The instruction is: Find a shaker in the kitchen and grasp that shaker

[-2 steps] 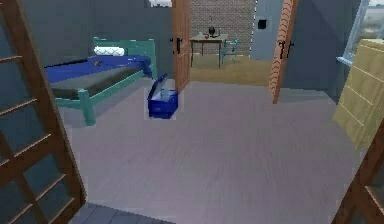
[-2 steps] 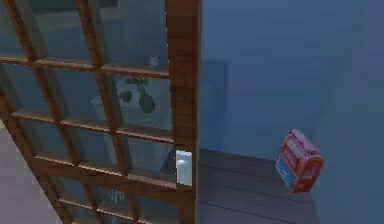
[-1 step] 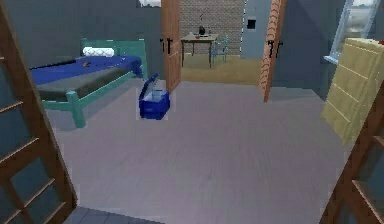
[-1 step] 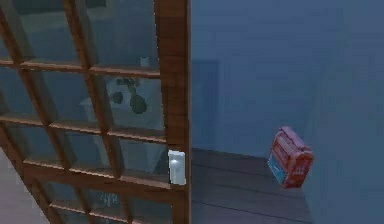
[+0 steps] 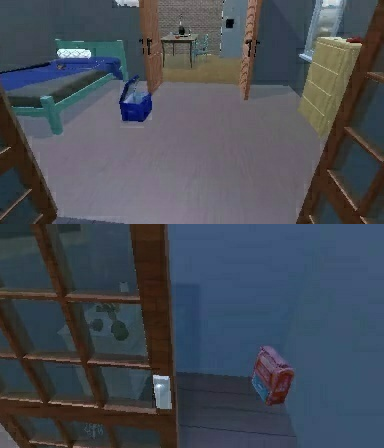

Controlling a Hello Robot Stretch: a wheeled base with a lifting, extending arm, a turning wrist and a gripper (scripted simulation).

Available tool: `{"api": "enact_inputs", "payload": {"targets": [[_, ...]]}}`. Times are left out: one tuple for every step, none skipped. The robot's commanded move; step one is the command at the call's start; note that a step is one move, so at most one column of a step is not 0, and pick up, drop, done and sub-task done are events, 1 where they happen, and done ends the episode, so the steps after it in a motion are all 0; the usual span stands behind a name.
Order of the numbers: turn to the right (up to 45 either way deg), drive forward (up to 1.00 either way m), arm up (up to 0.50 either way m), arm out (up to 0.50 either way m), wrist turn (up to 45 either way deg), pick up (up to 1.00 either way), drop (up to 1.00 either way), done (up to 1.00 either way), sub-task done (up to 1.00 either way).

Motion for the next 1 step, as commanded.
{"api": "enact_inputs", "payload": {"targets": [[0.0, 1.00, 0.00, 0.00, 0.0, 0.00, 0.00, 0.00, 0.00]]}}
